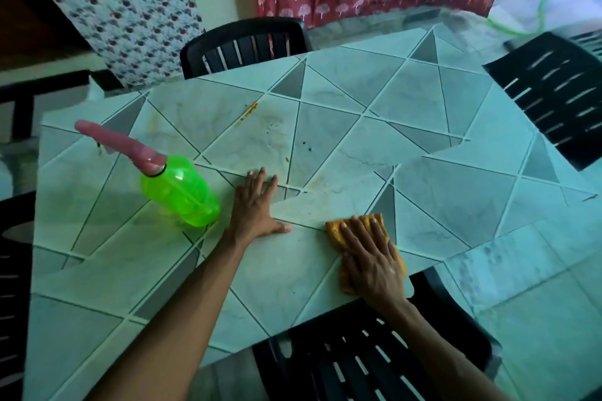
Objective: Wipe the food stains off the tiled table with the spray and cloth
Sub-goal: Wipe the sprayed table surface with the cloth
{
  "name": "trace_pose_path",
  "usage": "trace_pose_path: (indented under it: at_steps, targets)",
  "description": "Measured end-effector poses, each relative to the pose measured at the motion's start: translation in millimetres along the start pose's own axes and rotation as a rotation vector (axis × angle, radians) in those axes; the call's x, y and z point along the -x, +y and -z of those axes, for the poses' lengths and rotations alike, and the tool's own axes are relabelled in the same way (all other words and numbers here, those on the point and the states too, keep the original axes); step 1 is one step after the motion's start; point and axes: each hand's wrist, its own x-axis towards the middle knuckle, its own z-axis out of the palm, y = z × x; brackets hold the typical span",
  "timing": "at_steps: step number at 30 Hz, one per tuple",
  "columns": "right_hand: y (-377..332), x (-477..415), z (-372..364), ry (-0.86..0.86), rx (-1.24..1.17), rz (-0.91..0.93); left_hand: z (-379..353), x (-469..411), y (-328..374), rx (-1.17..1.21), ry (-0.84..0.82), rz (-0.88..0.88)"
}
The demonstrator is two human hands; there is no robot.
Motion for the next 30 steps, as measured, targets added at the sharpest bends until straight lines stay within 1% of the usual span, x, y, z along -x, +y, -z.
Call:
trace_pose_path:
  at_steps: [3, 9, 10, 12, 14, 15, 19, 21, 22, 24, 25, 28, 30]
  targets:
    - [7, -33, 3, -0.022, 0.030, 0.046, 4, -10, -2, 0.036, -0.008, 0.058]
    - [-1, -207, 4, -0.084, -0.014, -0.054, -9, -10, 0, 0.099, 0.090, 0.084]
    - [-8, -230, 3, -0.088, -0.027, -0.061, -10, -13, 0, 0.112, 0.098, 0.088]
    - [-23, -249, 0, -0.067, -0.042, -0.082, -10, -12, -2, 0.104, 0.092, 0.091]
    - [-25, -238, -3, -0.052, -0.061, -0.054, -9, -12, 0, 0.089, 0.082, 0.106]
    - [-22, -222, -5, -0.047, -0.052, -0.010, -8, -11, 1, 0.085, 0.080, 0.115]
    - [-1, -122, -5, -0.010, -0.010, 0.124, -3, -9, 6, 0.079, 0.059, 0.127]
    - [14, -82, -1, -0.057, 0.004, 0.164, -1, -9, 8, 0.066, 0.048, 0.130]
    - [20, -76, 2, -0.072, 0.015, 0.183, -1, -9, 8, 0.063, 0.051, 0.134]
    - [26, -93, 4, -0.085, 0.031, 0.183, -1, -9, 9, 0.064, 0.054, 0.141]
    - [23, -110, 3, -0.077, 0.033, 0.153, -2, -9, 9, 0.065, 0.055, 0.137]
    - [-2, -173, 1, -0.071, 0.012, 0.073, -2, -8, 9, 0.057, 0.068, 0.139]
    - [-17, -196, -1, -0.081, 0.002, 0.044, -2, -7, 9, 0.069, 0.076, 0.146]
